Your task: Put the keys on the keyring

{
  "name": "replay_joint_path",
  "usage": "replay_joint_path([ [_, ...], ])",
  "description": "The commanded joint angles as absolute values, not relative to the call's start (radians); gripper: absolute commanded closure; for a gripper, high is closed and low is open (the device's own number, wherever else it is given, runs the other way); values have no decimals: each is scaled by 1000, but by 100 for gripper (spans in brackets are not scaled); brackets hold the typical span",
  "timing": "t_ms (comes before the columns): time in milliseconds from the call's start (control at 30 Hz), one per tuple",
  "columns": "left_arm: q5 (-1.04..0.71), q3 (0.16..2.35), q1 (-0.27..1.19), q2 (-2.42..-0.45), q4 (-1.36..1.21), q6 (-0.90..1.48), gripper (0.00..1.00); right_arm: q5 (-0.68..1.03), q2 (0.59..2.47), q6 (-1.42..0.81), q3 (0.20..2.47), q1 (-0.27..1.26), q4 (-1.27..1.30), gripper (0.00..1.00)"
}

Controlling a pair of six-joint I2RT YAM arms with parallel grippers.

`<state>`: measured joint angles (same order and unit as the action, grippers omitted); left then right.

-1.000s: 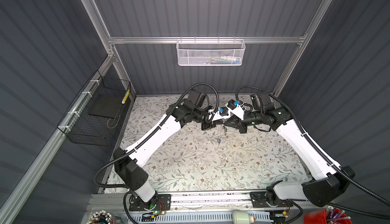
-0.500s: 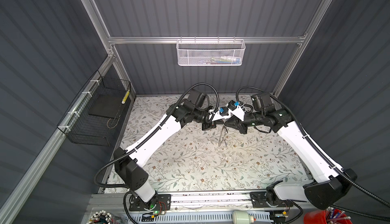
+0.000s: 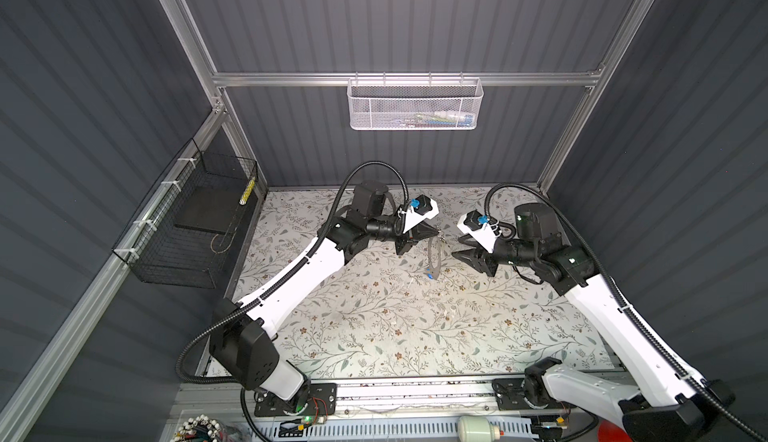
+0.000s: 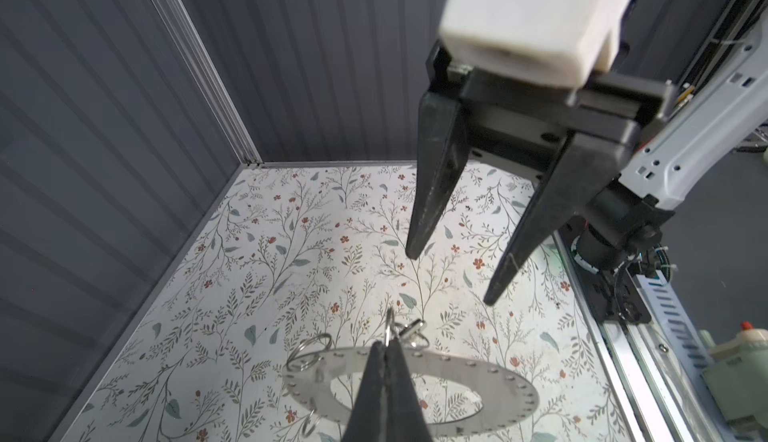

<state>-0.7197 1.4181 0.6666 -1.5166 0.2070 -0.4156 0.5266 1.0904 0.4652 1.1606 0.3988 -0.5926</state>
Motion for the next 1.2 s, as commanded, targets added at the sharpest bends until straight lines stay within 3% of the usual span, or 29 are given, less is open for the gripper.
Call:
replay_joint_path([
  [0,-758,1365,669,-1467,31,-300,100,535,1086,415,1146,395,-518,55],
  [400,-759,1332,669,-1451,-71,-236,100,559,1142,389,1171,396,-430,57],
  [800,-749,1320,670,-1461,-135,-178,100,564,1149,335,1160,407,-304,66],
  [933,-737,1316,670,-1461,-152,-164,100,574,1163,334,1162,409,-296,73],
  [1167,-703,1289,670,-1451,-210,-116,100,584,1169,348,1162,414,-300,95],
])
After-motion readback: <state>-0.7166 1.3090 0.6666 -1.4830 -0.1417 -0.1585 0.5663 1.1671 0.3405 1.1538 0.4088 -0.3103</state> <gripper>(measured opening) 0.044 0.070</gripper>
